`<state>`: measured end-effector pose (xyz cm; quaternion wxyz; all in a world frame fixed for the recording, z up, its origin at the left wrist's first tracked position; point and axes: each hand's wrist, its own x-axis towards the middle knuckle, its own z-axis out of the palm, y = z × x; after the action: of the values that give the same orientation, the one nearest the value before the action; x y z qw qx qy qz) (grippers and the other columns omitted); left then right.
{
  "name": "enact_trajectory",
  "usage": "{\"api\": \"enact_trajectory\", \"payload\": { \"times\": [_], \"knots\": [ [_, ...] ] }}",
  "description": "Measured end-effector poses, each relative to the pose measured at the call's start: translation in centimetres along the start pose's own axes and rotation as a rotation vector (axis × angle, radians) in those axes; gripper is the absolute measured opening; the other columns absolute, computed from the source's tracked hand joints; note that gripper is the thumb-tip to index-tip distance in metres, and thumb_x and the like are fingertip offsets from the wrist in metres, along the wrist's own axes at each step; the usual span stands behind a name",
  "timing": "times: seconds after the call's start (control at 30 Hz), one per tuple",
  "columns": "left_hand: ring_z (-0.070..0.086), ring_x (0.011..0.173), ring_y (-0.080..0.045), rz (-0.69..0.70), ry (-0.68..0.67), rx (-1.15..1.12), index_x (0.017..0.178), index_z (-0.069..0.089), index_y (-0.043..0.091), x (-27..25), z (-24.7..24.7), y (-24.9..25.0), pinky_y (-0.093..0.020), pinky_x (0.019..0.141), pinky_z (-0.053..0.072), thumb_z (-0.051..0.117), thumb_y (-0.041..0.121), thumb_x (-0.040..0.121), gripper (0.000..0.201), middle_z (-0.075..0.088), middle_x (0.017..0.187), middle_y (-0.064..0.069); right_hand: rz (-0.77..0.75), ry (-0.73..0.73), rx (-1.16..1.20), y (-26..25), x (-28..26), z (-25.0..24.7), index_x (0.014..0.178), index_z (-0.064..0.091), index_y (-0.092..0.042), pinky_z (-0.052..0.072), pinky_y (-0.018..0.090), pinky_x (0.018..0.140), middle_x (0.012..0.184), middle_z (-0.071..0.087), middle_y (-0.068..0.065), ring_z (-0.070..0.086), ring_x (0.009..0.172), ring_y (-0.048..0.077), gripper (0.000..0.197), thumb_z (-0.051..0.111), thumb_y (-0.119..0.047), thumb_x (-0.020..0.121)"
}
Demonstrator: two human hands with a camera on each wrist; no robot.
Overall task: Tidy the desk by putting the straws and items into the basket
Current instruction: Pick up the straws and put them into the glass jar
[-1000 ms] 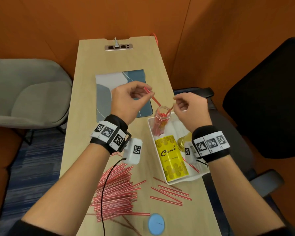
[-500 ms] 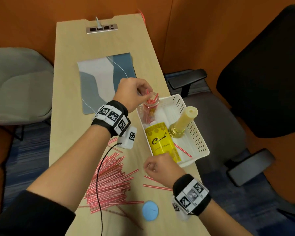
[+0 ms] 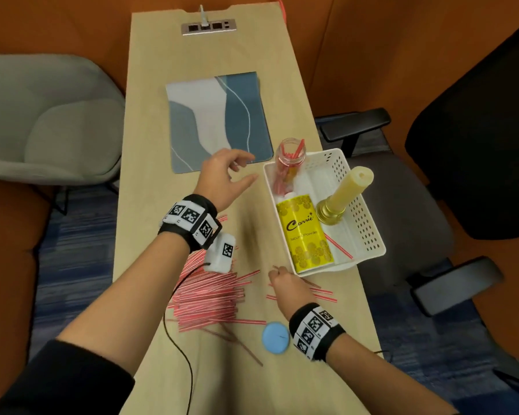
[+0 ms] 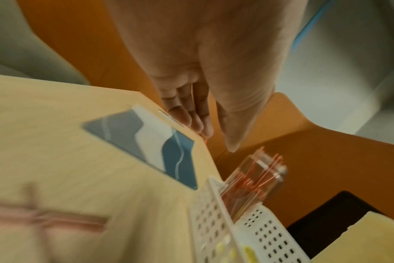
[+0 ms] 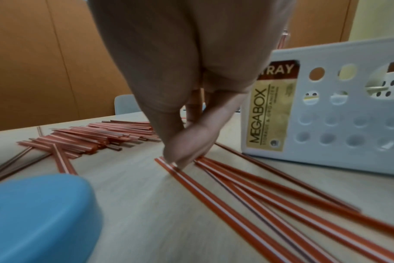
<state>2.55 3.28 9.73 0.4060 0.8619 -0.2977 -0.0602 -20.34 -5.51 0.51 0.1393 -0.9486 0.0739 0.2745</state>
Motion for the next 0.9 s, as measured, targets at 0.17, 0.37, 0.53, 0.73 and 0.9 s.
{"api": "enact_trajectory", "payload": {
  "times": [0.17, 0.37, 0.53, 0.73, 0.9],
  "knots": [
    [0.058, 0.077, -0.011, -0.286, -0.092, 0.096, 0.095, 0.073, 0.025, -8.5, 0.0, -5.5, -0.027, 0.071, 0.050, 0.076, 0.019, 0.081, 0.016, 0.066, 0.087, 0.006, 0.011, 0.016, -0.076, -1.0, 0.1, 0.5, 0.121, 0.047, -0.007, 0.052, 0.037, 0.082, 0.123, 0.058, 0.015, 0.063, 0.107, 0.029, 0.038, 0.049, 0.012, 0.088],
    [0.061, 0.094, -0.018, -0.398, -0.296, 0.328, 0.108, 0.073, 0.021, -15.0, 1.1, -9.7, -0.030, 0.084, 0.050, 0.074, 0.030, 0.084, 0.025, 0.068, 0.104, -0.002, -0.013, 0.009, -0.121, -1.8, 1.0, 0.5, 0.119, 0.051, -0.005, 0.051, 0.036, 0.082, 0.118, 0.057, 0.014, 0.062, 0.107, 0.030, 0.033, 0.057, 0.004, 0.089],
    [0.062, 0.094, -0.020, -0.388, -0.287, 0.386, 0.106, 0.075, 0.021, -15.8, 2.1, -10.7, -0.028, 0.082, 0.050, 0.076, 0.027, 0.084, 0.023, 0.065, 0.104, -0.004, -0.001, -0.011, -0.131, -2.1, 1.6, 0.3, 0.114, 0.057, -0.002, 0.051, 0.040, 0.083, 0.116, 0.054, 0.015, 0.061, 0.103, 0.034, 0.029, 0.047, 0.007, 0.089],
    [0.063, 0.084, -0.017, -0.383, -0.234, 0.322, 0.088, 0.076, 0.019, -15.6, 2.6, -10.7, -0.026, 0.076, 0.052, 0.076, 0.022, 0.084, 0.005, 0.068, 0.094, 0.000, -0.023, -0.012, -0.160, -2.4, 2.2, 0.2, 0.114, 0.058, -0.002, 0.050, 0.042, 0.084, 0.113, 0.057, 0.017, 0.060, 0.105, 0.036, 0.029, 0.045, 0.004, 0.089],
    [0.063, 0.077, -0.011, -0.381, -0.201, 0.246, 0.082, 0.076, 0.024, -15.3, 2.0, -10.7, -0.029, 0.079, 0.056, 0.076, 0.025, 0.083, 0.001, 0.072, 0.085, 0.007, -0.093, 0.109, -0.005, -2.5, 1.7, -1.6, 0.113, 0.060, -0.013, 0.047, 0.034, 0.073, 0.101, 0.066, 0.011, 0.064, 0.094, 0.032, 0.027, 0.047, -0.005, 0.091]
  ]
}}
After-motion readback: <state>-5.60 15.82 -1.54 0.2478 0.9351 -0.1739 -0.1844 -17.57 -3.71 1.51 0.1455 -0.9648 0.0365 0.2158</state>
